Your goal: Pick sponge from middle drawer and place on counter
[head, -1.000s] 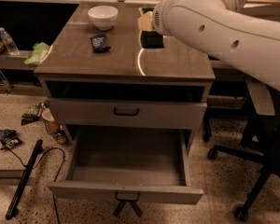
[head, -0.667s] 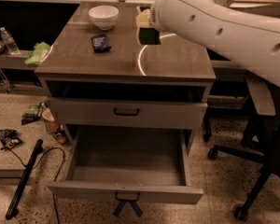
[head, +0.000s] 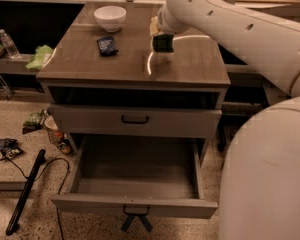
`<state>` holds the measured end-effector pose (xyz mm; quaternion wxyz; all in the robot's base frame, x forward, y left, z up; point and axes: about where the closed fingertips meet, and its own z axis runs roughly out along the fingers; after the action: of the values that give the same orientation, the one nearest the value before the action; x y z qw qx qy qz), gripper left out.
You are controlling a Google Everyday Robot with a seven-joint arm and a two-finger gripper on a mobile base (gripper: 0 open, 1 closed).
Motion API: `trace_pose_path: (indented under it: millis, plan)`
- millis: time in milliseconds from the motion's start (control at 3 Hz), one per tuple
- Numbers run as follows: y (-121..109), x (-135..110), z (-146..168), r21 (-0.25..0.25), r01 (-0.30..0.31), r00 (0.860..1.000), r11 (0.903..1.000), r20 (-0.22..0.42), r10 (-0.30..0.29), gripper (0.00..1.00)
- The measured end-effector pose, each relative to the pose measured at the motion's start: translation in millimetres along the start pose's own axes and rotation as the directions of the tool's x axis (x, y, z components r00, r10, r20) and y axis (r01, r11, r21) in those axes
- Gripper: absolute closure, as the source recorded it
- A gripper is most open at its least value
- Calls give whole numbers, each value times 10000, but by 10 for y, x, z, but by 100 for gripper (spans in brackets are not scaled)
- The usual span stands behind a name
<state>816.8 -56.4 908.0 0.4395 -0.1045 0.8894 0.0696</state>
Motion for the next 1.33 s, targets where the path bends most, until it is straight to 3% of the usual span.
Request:
trace_pose_path:
  millis: [333, 667, 1000, 1333]
  plan:
    - [-83, 63, 95, 185, -177, 9993, 9997, -330, 183, 2]
    - [-116, 133, 110, 172, -321, 9967, 9993, -738, 333, 0]
    - [-170, 192, -147, -252, -757, 9946, 9968, -726, 737, 0]
    - [-437, 184, -670, -984, -1639, 9864, 9815, -41, 1643, 0]
